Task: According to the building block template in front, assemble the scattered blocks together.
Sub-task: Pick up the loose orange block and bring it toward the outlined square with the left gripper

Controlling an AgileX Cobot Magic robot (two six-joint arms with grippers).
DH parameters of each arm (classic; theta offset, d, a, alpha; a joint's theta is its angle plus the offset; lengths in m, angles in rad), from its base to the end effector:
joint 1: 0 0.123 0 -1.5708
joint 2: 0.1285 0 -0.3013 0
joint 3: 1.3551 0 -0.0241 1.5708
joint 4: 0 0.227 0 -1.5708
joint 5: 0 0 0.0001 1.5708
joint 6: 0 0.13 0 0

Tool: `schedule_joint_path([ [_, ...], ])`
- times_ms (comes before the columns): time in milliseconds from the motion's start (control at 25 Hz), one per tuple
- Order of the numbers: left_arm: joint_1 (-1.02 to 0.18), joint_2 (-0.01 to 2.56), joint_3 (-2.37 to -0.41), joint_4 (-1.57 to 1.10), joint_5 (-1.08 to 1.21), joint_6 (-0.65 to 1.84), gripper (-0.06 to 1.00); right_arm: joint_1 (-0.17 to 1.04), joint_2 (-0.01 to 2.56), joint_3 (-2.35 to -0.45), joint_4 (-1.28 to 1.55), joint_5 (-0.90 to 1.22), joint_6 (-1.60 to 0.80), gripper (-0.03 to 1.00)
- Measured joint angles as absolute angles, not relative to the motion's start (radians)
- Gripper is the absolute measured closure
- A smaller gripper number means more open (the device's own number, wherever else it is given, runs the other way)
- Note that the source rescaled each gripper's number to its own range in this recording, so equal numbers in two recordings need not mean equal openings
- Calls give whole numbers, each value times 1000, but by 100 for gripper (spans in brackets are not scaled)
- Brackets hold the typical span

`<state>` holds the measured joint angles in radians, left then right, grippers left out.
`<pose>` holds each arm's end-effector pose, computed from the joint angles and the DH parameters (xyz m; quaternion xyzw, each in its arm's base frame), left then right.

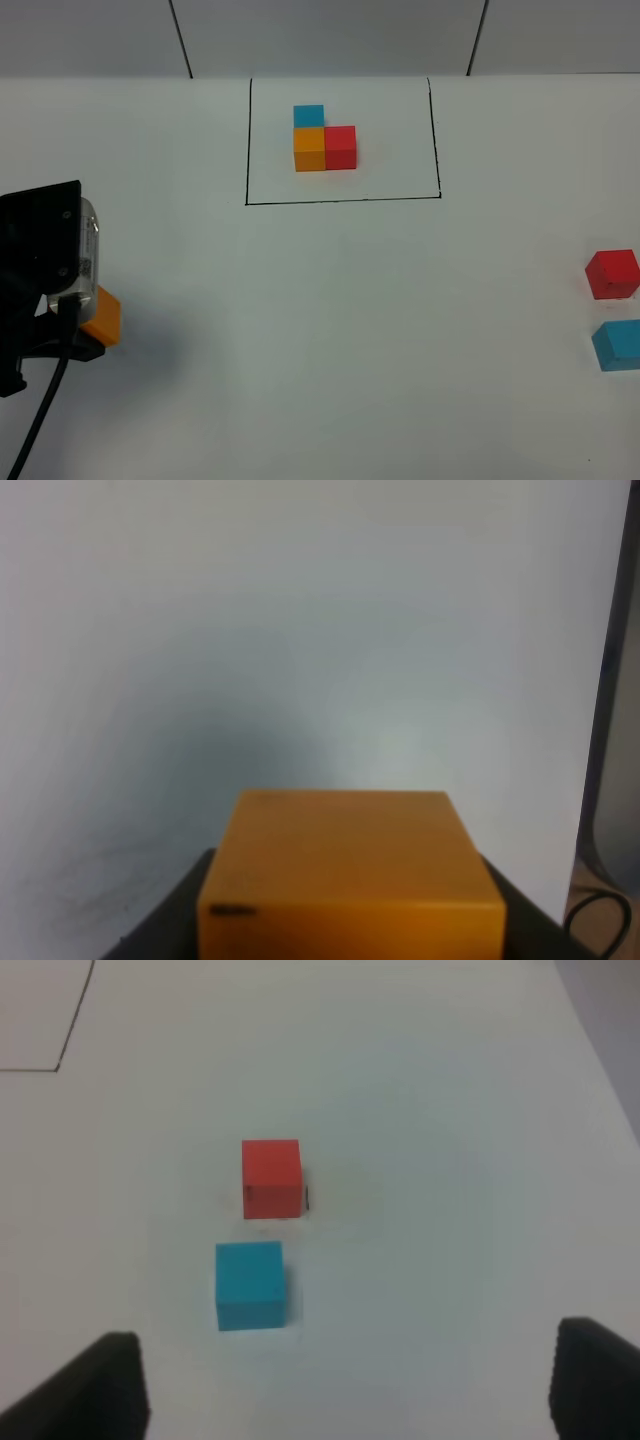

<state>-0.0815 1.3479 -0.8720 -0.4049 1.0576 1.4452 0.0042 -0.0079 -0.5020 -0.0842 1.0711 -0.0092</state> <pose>0.2060 -0.0616 0.2387 0.6126 0.7670 -0.1021 0.1614 -0.0095 -0.0096 0.2477 -0.0037 0.8526 -0.0433 0.5208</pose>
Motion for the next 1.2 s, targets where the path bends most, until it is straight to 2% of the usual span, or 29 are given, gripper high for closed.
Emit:
schedule_joint_path([
  [800, -85, 1352, -872, -420, 961, 1477, 36, 4, -8, -502, -84, 1071, -9, 16],
  [1200, -198, 1438, -947, -411, 899, 1456, 36, 4, -8, -502, -84, 1071, -9, 16],
])
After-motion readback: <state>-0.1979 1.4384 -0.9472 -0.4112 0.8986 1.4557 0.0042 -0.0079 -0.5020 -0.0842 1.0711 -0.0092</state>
